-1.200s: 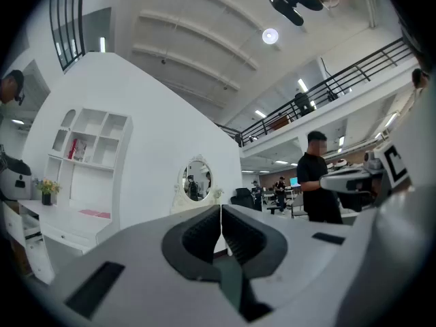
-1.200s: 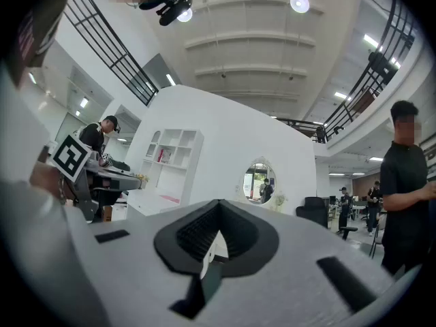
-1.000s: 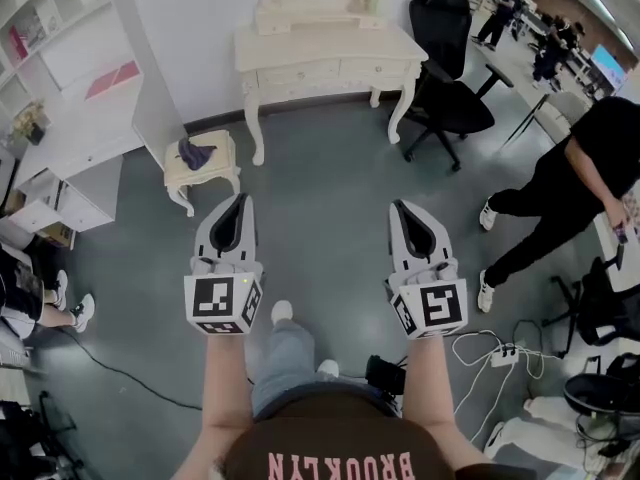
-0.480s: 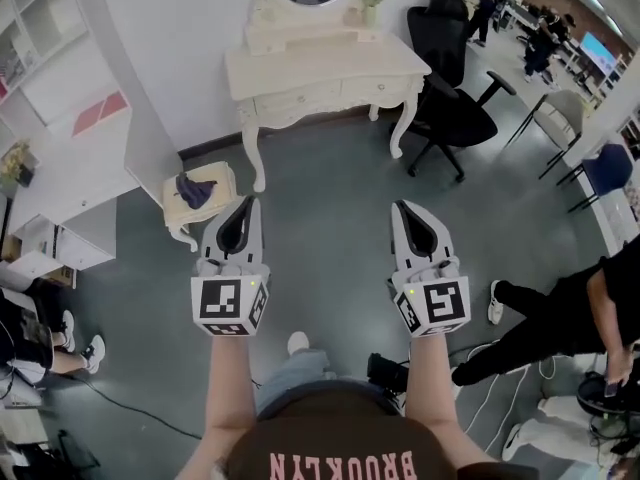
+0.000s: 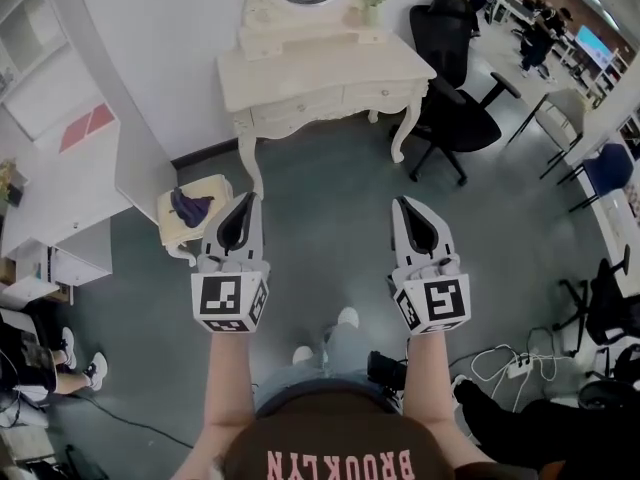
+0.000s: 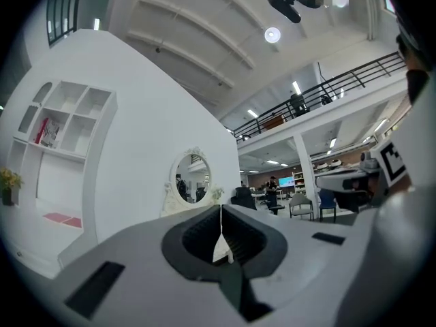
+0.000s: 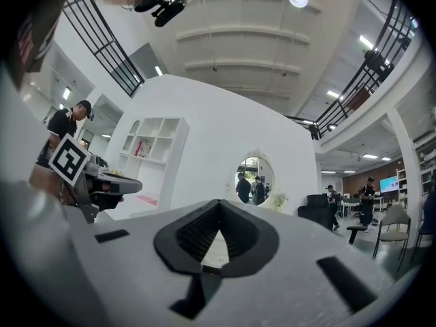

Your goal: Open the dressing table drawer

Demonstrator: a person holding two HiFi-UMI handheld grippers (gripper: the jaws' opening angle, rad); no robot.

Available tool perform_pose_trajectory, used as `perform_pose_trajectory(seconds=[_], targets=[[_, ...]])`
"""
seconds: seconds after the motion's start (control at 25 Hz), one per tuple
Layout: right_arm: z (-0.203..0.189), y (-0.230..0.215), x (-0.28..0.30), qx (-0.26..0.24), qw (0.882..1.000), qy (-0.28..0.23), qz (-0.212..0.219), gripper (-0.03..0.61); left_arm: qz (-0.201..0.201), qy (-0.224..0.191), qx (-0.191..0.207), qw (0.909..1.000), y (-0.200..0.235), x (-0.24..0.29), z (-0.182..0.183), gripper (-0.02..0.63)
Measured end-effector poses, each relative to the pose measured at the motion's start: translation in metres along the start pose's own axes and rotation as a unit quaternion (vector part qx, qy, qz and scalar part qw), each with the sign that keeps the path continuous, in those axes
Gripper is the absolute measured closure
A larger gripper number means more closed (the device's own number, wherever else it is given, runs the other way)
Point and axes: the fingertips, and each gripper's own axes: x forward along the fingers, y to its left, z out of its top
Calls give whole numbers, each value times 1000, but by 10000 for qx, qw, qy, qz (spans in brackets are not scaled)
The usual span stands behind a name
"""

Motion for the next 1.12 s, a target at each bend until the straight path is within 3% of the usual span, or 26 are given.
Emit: perform_pose_trajectory(seconds=[0.24, 0.76, 1.12], targets=[[-17, -42, 70, 33, 9998, -84, 172, 580, 176, 56, 36, 9998, 14, 71, -13, 607], [-49, -170, 245, -2, 9956, -114, 932, 580, 757, 86, 49, 9971, 24, 276, -24, 607], [-73, -211, 315, -22, 9928, -38, 1200, 580, 969, 194, 47, 9951, 34, 354, -38, 607]])
